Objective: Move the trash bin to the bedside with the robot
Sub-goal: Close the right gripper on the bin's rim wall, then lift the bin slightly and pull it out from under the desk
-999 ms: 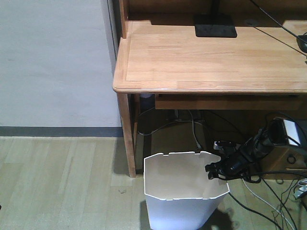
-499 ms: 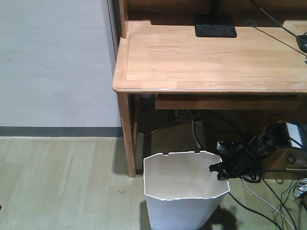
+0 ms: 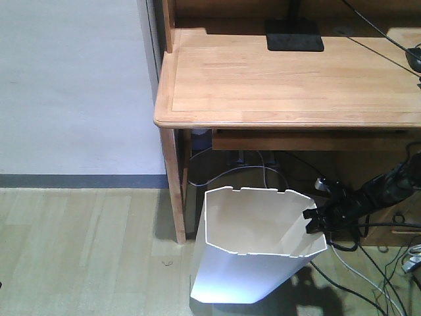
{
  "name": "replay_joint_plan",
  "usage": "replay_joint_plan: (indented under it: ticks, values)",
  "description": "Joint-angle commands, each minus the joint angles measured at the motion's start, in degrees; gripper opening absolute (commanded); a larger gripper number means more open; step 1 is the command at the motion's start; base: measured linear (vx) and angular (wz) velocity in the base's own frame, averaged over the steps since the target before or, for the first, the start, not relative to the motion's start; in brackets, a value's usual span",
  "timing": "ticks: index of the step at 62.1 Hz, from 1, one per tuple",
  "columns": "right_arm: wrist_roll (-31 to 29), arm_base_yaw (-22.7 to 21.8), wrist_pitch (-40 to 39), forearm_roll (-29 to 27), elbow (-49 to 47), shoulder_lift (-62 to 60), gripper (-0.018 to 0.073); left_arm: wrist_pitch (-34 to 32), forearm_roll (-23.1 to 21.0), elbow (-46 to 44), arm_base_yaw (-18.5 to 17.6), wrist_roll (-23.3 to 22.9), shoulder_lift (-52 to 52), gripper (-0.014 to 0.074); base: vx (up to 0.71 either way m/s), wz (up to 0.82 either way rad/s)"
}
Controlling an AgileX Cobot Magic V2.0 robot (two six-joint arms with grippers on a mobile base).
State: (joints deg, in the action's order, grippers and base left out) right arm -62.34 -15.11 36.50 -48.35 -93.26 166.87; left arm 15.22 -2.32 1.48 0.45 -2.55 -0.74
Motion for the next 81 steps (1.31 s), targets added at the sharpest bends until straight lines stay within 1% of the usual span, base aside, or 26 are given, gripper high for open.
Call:
replay_joint_plan:
  ticks: [1, 5, 9, 12, 24, 32, 46, 57, 65, 81]
  values:
    - [-5.3, -0.2, 4.4, -7.5, 6.8, -9.3, -0.0003, -3.8, -0.3, 1.1, 0.0, -0.3, -0.8, -0.0006, 0.0, 0.0]
    - [-10.4, -0.4, 2.4, -11.3, 11.6, -12.5, -0.0003, -3.8, -0.3, 1.1, 0.0, -0.3, -0.8, -0.0006, 0.0, 0.0]
    - [-15.0, -0.8, 2.6, -14.4, 16.1, -15.4, -0.0003, -3.8, -0.3, 1.1, 0.0, -0.3, -0.8, -0.0006, 0.0, 0.0]
    - [-16.9, -0.9, 3.2, -16.7, 18.7, -17.1, -0.0003, -3.8, -0.3, 1.1, 0.0, -0.3, -0.8, -0.0006, 0.0, 0.0]
    - [-21.3, -1.0, 3.8, -19.4, 29.0, -23.7, -0.0003, -3.8, -0.3, 1.1, 0.0, -0.3, -0.8, -0.0006, 0.0, 0.0]
    - [-24.0, -1.0, 3.8, -19.8, 34.8, -28.0, -0.0003, -3.8, -0.3, 1.1, 0.0, -0.3, -0.8, -0.0006, 0.0, 0.0]
    - [-24.3, -1.0, 4.2, -21.1, 40.7, -33.5, -0.0003, -3.8, -0.3, 1.1, 0.0, -0.3, -0.8, -0.0006, 0.0, 0.0]
    - [-25.6, -1.0, 8.9, -20.4, 41.1, -34.6, -0.0003, -3.8, -0.3, 1.1, 0.0, -0.3, -0.8, -0.0006, 0.0, 0.0]
    - [-25.6, -1.0, 11.8, -21.1, 41.1, -34.6, -0.0003, -3.8, -0.3, 1.1, 0.0, -0.3, -0.8, -0.0006, 0.0, 0.0]
    - [-25.6, -0.7, 12.7, -20.9, 41.1, -34.6, -0.0003, -3.8, -0.3, 1.1, 0.0, -0.3, -0.8, -0.0006, 0.0, 0.0]
